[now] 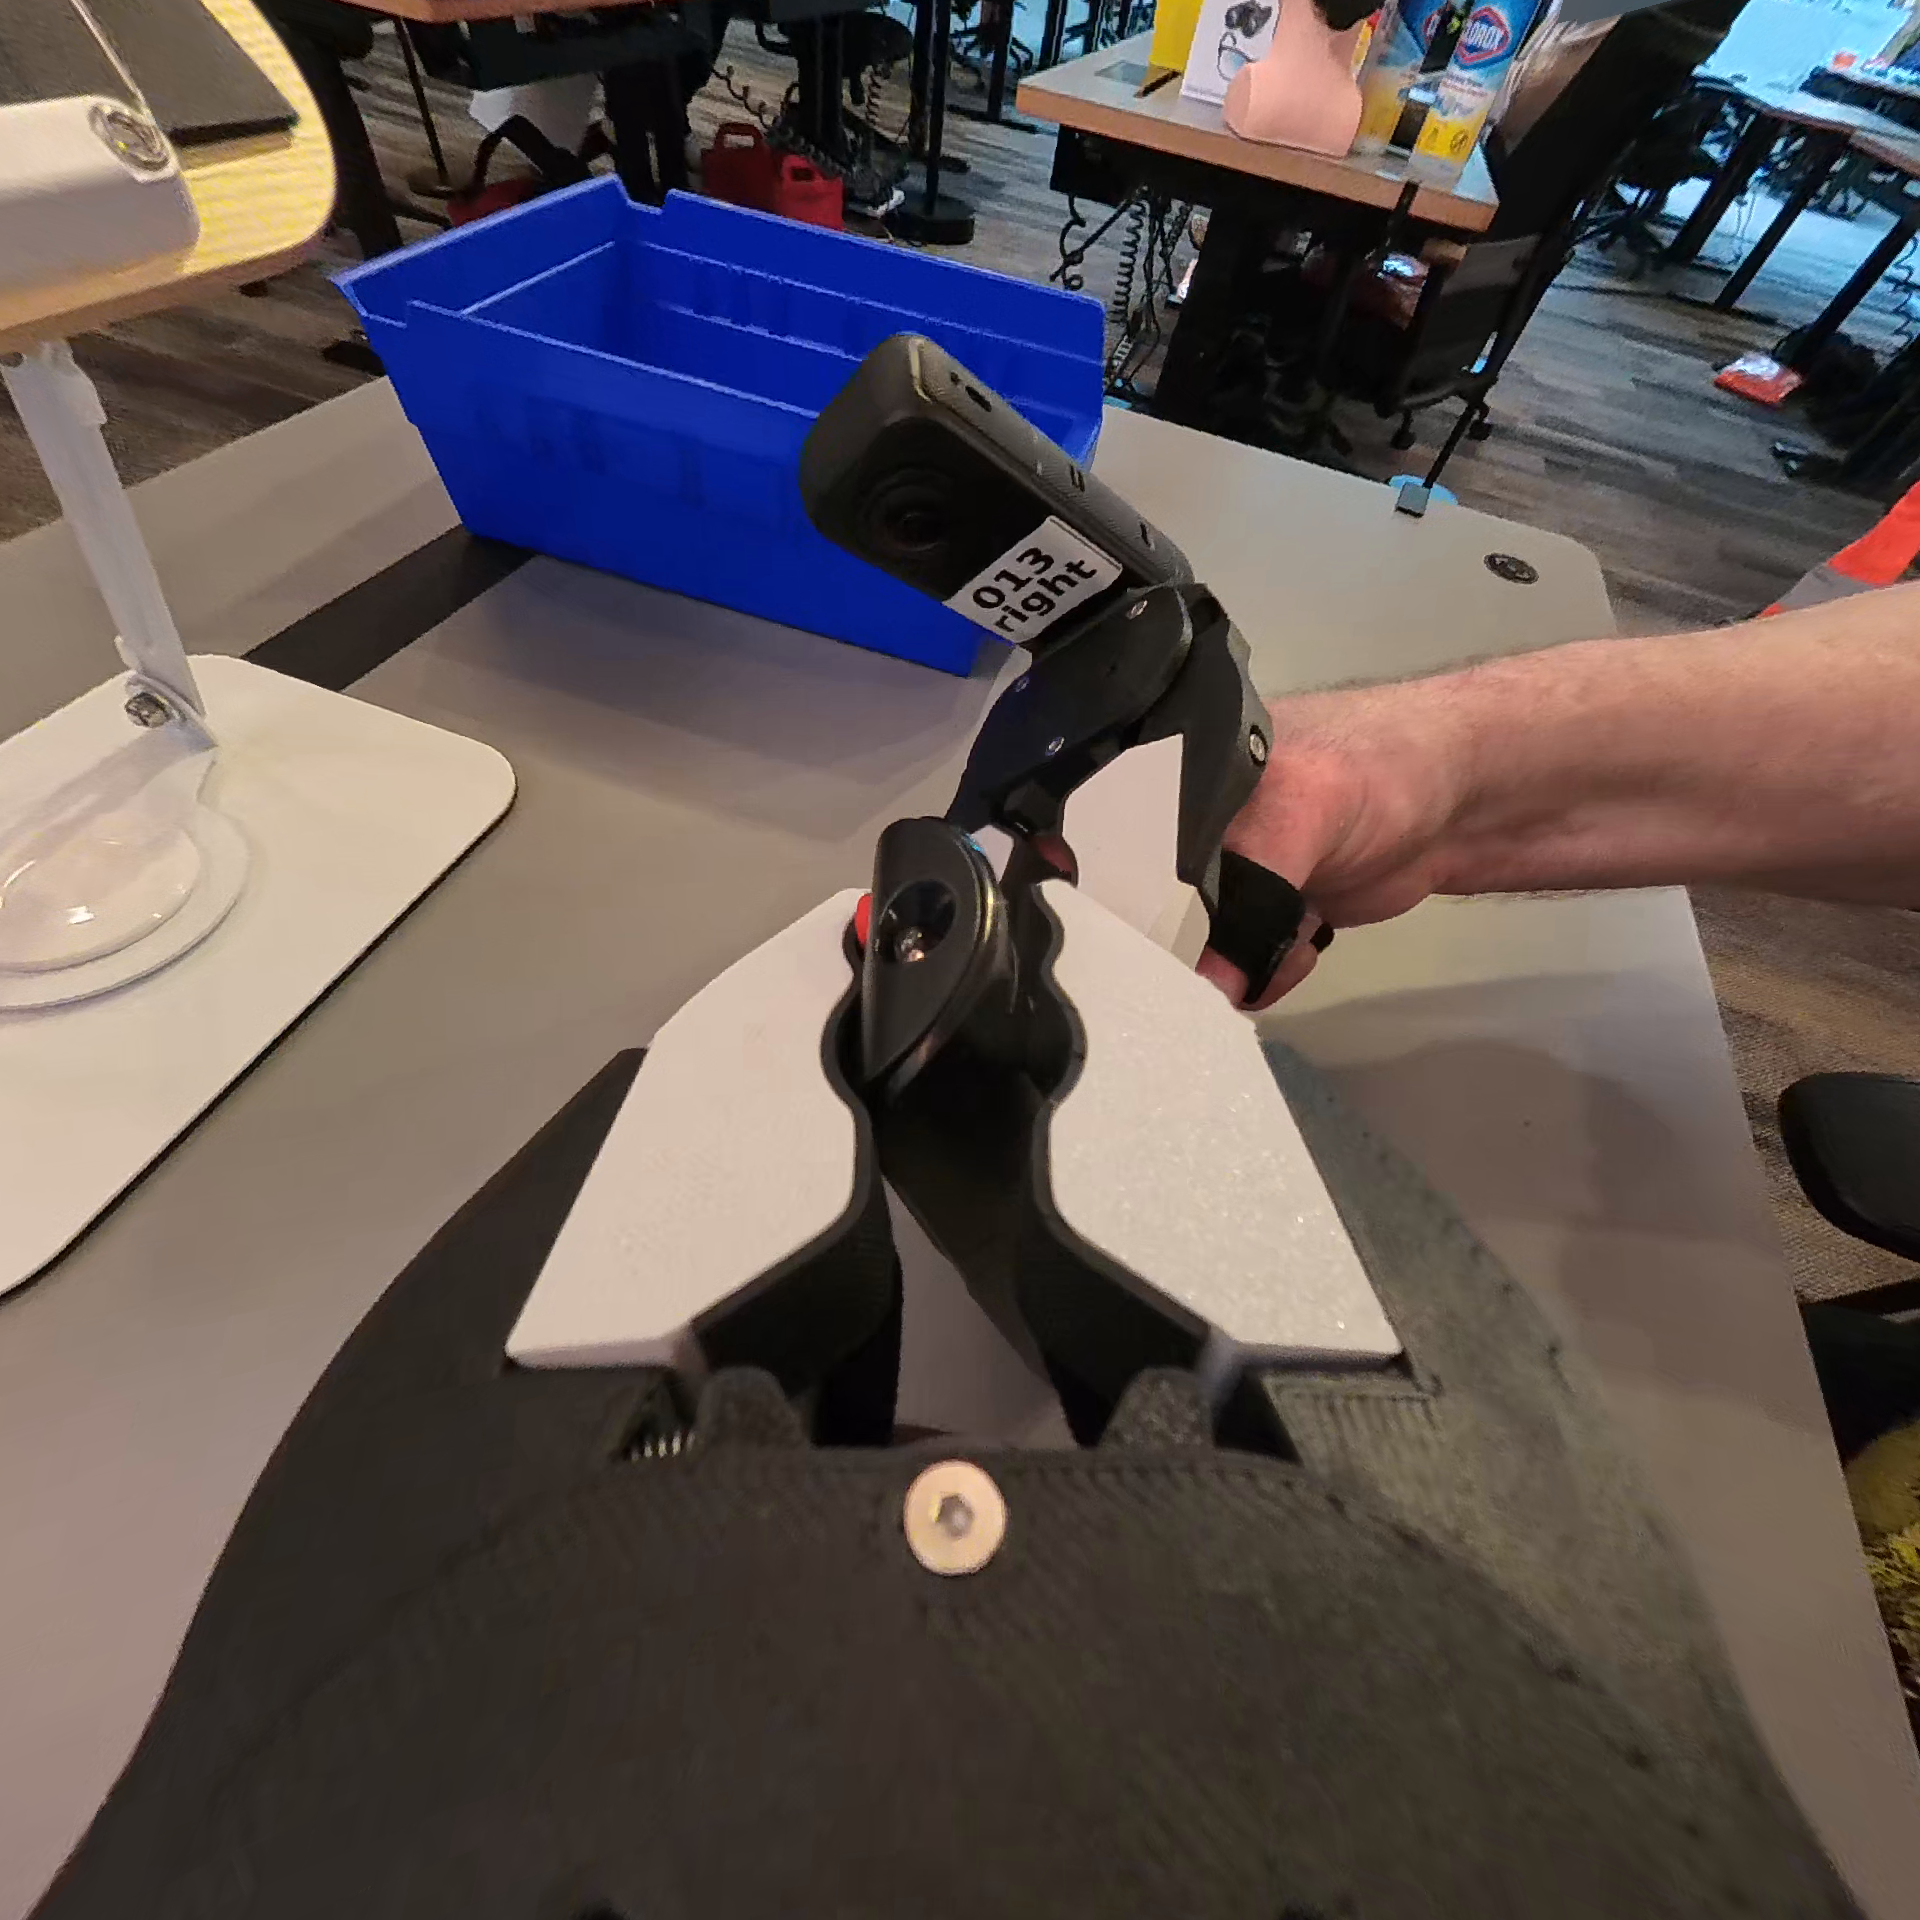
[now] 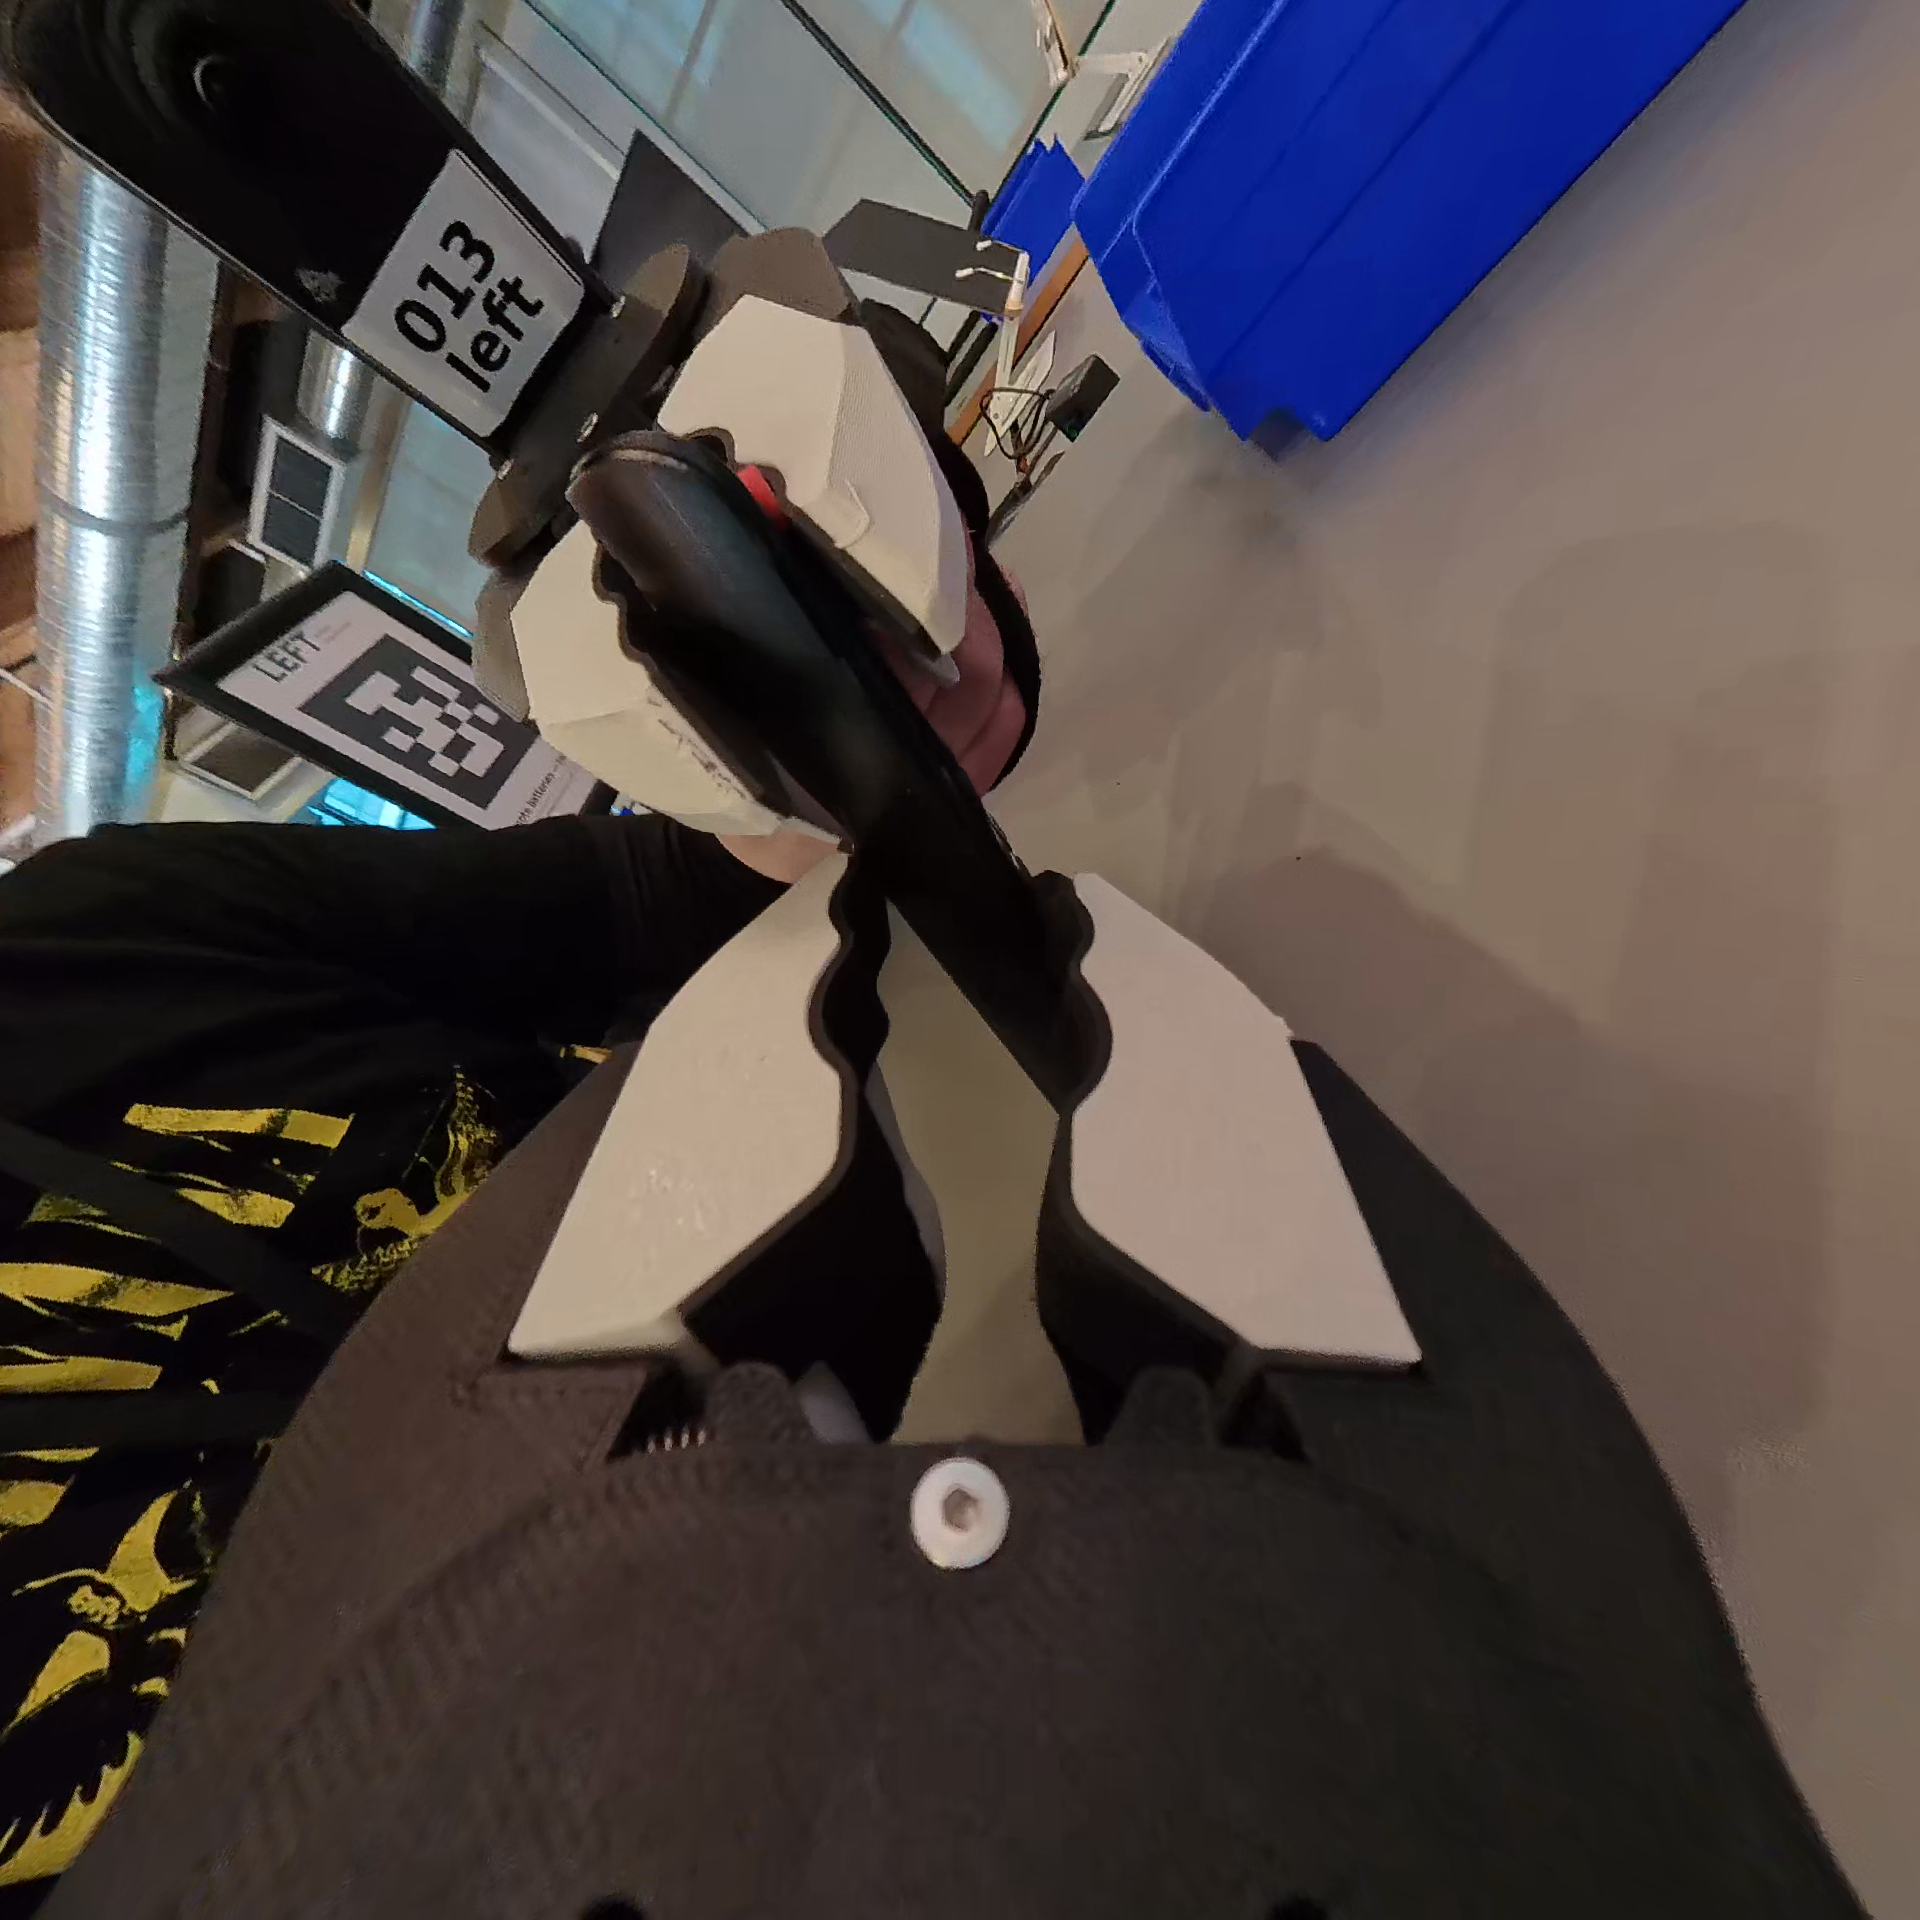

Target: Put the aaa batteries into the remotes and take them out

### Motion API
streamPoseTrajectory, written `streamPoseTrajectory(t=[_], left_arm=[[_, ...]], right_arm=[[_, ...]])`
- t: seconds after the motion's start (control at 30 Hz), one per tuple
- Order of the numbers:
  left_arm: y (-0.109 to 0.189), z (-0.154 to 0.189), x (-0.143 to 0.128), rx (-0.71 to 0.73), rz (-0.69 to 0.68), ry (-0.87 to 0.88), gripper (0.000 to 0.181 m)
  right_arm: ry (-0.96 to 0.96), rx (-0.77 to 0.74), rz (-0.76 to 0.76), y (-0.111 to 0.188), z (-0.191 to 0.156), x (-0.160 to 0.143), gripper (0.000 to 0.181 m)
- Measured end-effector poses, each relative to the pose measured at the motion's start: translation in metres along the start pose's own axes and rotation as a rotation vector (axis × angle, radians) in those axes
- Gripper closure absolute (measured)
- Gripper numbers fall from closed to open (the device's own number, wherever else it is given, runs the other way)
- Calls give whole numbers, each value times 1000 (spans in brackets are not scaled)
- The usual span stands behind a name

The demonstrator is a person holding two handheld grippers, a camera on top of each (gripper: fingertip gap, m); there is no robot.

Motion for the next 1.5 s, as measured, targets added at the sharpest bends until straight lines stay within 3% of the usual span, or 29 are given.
streamPoseTrajectory(t=[0.23, 0.33, 0.53, 0.77, 0.93, 1.23, 1.5], left_arm=[[4, 5, 0, -3, 11, -49, 155], [5, 11, 0, -17, 9, -71, 156], [7, 18, -4, -19, 56, -95, 156], [12, 34, -20, 9, 206, -115, 157], [17, 43, -36, 5, 336, -88, 157], [24, 41, -49, -8, 424, 14, 158], [24, 51, -52, 20, 438, -18, 158]], right_arm=[[107, -141, -5, -1, -14, 6, 147], [213, -249, -18, -5, -23, 7, 125], [399, -408, -37, -11, -44, 5, 145], [261, -430, 140, -10, -52, -19, 137], [197, -359, 303, -13, -51, -41, 133], [169, -354, 268, -19, -52, -41, 131], [164, -294, 278, -18, -53, -45, 132]])
Point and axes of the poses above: each gripper's, where its closed fingertips meet, y back along the fingers, x out of its top, z = x × y across the jaws, the point moved 10 cm from there along y, back along the fingers, and after that the axes turned 15 degrees about y, right-handed, at the moved point
